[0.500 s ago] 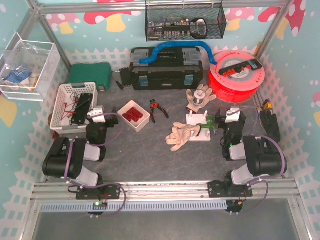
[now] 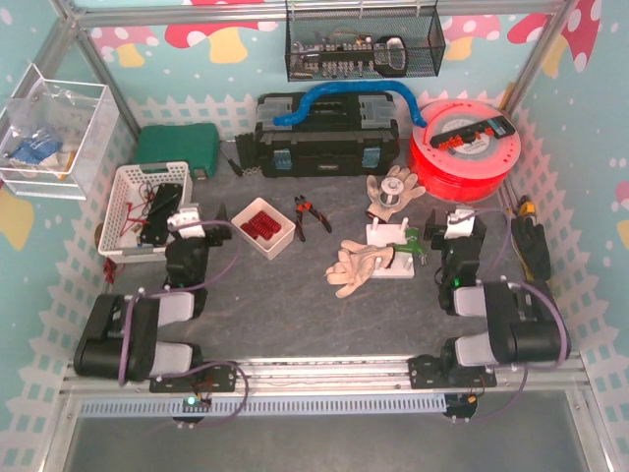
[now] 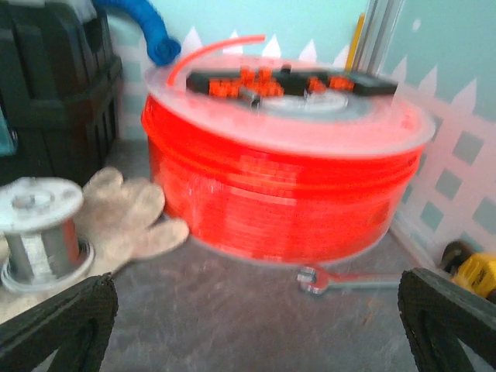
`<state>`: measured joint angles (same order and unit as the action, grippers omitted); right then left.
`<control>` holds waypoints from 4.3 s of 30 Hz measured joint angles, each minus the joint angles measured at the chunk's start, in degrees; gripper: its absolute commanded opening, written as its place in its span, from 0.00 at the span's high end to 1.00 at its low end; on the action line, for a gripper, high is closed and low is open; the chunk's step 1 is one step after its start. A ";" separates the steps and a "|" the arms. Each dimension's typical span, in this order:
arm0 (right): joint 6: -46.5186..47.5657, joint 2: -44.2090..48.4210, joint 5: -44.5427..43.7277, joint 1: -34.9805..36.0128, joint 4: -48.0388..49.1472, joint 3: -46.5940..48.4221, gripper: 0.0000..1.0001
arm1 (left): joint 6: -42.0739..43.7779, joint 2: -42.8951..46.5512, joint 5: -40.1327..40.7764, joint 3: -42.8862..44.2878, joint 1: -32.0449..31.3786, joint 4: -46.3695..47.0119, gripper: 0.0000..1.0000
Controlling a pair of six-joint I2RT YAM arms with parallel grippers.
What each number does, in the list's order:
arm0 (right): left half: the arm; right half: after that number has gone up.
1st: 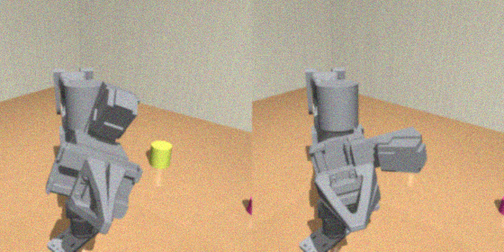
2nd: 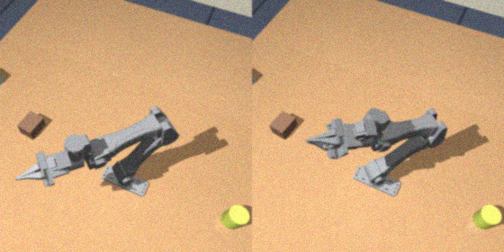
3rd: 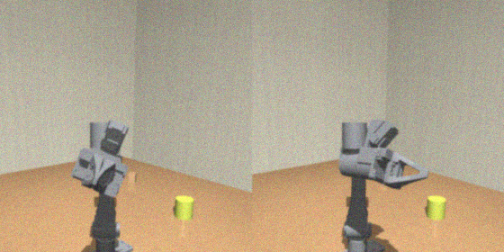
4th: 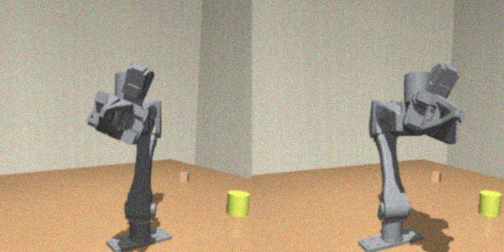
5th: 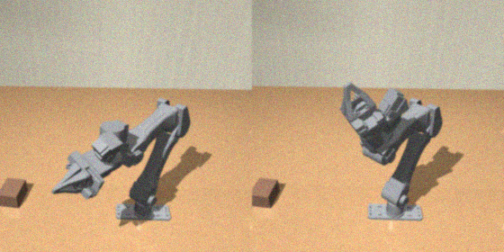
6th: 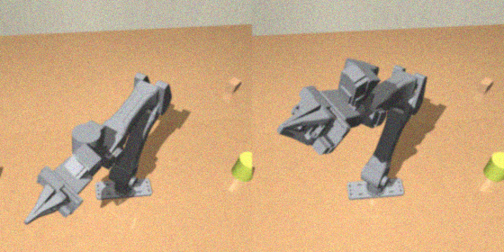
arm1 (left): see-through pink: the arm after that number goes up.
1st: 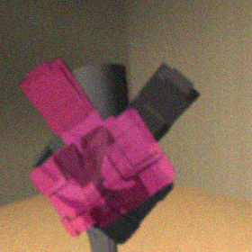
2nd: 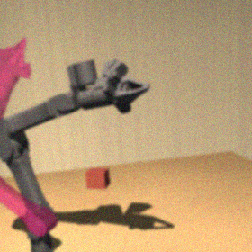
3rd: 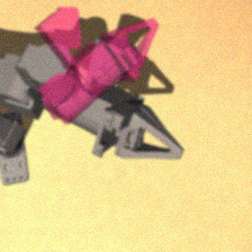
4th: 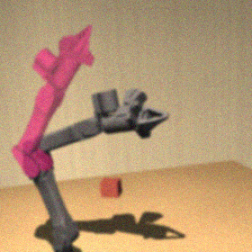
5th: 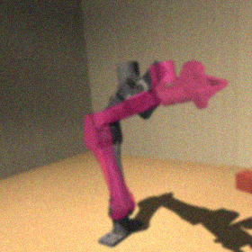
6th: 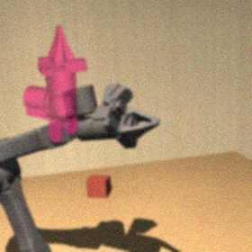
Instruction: Install the large spring
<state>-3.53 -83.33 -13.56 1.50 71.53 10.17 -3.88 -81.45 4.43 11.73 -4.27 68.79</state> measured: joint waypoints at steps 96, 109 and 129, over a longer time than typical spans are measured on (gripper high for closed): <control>-23.82 -1.18 5.73 -8.55 -77.83 34.91 0.75 | -13.90 8.68 3.37 15.34 -44.92 -37.29 0.01; -25.64 -11.39 7.43 -11.26 -76.61 36.41 0.45 | -13.92 10.25 12.57 15.34 -44.92 -39.78 0.00; -18.88 7.23 22.47 -1.53 -77.48 35.74 0.44 | -23.12 12.22 11.67 15.19 -36.74 -45.68 0.01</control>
<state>-22.41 -76.09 8.91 -0.03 -5.96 45.91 -27.00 -69.23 16.10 26.92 -41.01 23.11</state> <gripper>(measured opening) 0.602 0.995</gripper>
